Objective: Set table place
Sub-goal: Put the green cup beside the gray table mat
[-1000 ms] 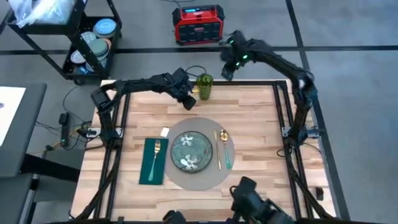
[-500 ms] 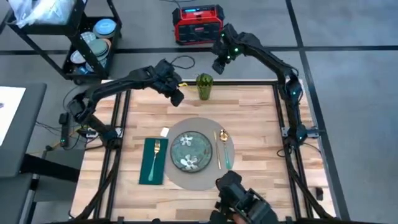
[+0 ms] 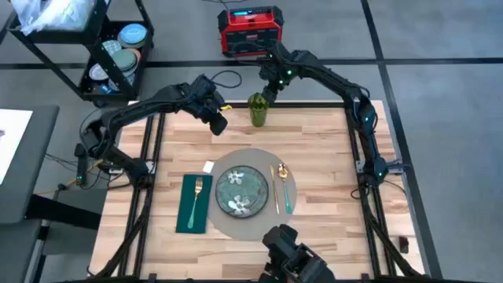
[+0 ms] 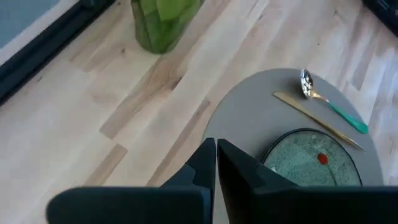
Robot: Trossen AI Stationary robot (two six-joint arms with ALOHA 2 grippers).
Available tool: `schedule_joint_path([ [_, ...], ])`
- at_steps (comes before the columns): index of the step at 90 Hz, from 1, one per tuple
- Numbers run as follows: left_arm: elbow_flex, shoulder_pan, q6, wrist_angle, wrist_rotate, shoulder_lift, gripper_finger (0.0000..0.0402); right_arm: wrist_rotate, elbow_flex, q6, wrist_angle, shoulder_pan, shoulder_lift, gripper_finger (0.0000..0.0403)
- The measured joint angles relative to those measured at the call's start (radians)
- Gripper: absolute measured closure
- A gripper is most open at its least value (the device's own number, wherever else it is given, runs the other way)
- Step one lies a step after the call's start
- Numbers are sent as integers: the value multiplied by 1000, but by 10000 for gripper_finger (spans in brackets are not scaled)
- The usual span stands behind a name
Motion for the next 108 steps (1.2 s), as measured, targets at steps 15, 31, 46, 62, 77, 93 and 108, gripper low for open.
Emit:
schedule_joint_path([
  [15, 0, 0, 22, -14, 0, 0, 401, 6, -55, 1, 21, 9, 0, 234],
  [31, 0, 0, 25, -16, 1, 0, 402, 59, -74, 18, 18, 30, 0, 312],
  [46, 0, 0, 21, -20, 1, 0, 402, 70, -74, 13, 14, 51, -3, 393],
  [62, 0, 0, 14, -51, 1, 0, 402, 104, -71, 13, -116, 81, -8, 401],
  [77, 0, -7, 4, -71, 1, 0, 402, 178, -71, -8, -315, 96, -30, 402],
  [93, 0, -36, -12, -73, 2, 0, 402, 250, -75, -8, -405, 99, -70, 403],
  [108, 0, -83, -23, -80, 1, 0, 402, 243, -75, 18, -480, 110, -88, 403],
])
